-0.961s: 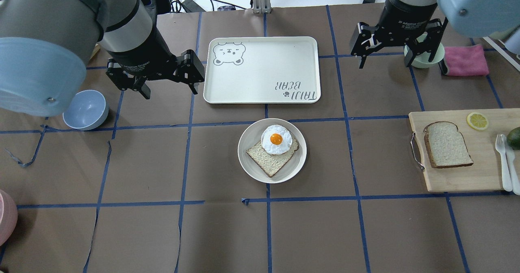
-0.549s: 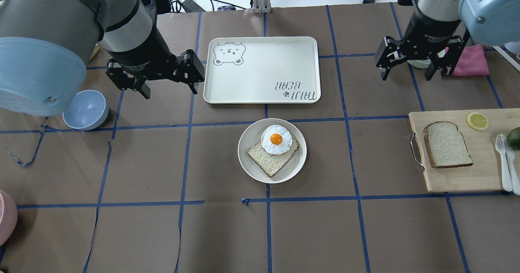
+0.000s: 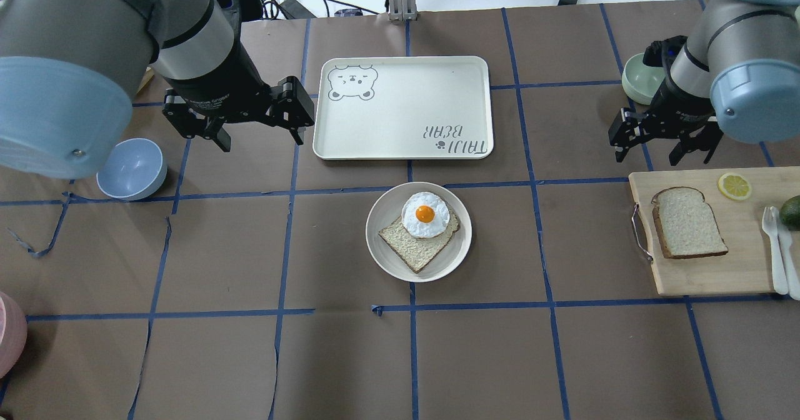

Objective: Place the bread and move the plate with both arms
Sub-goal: 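Move the right gripper over the bread slice on the wooden board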

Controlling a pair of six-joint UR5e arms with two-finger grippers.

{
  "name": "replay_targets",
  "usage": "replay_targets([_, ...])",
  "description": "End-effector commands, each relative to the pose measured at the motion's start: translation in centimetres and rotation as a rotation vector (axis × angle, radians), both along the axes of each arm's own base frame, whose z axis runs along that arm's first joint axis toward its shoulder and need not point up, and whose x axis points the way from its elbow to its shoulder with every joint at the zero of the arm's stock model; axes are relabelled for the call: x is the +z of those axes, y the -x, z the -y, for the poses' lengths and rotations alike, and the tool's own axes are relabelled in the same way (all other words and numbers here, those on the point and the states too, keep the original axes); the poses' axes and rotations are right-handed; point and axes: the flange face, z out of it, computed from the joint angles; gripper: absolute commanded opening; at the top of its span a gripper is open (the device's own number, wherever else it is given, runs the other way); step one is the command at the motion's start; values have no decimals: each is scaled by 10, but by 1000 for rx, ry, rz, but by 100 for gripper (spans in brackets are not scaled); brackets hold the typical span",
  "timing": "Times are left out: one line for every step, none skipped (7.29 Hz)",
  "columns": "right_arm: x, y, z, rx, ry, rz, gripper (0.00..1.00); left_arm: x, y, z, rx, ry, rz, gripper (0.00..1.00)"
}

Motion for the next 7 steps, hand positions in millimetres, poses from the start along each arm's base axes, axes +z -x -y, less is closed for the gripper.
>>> replay_targets([-48,32,-4,-53,-52,-23,70,0,0,0,0,0,0,100])
replay_targets([-63,39,-3,-49,-94,-59,67,0,0,0,0,1,-2,100])
replay_targets([-70,44,0,-47,-100,-88,66,0,0,0,0,0,-1,100])
replay_targets([-78,49,2,-48,-113,-129,66,0,0,0,0,0,0,100])
replay_targets([-93,53,8,-58,-111,-141,66,0,0,0,0,0,-1,100])
replay_targets([-103,56,12,-59,-104,-143,66,0,0,0,0,1,-2,100])
replay_targets([-105,58,12,-61,-109,-148,66,0,0,0,0,0,-1,100])
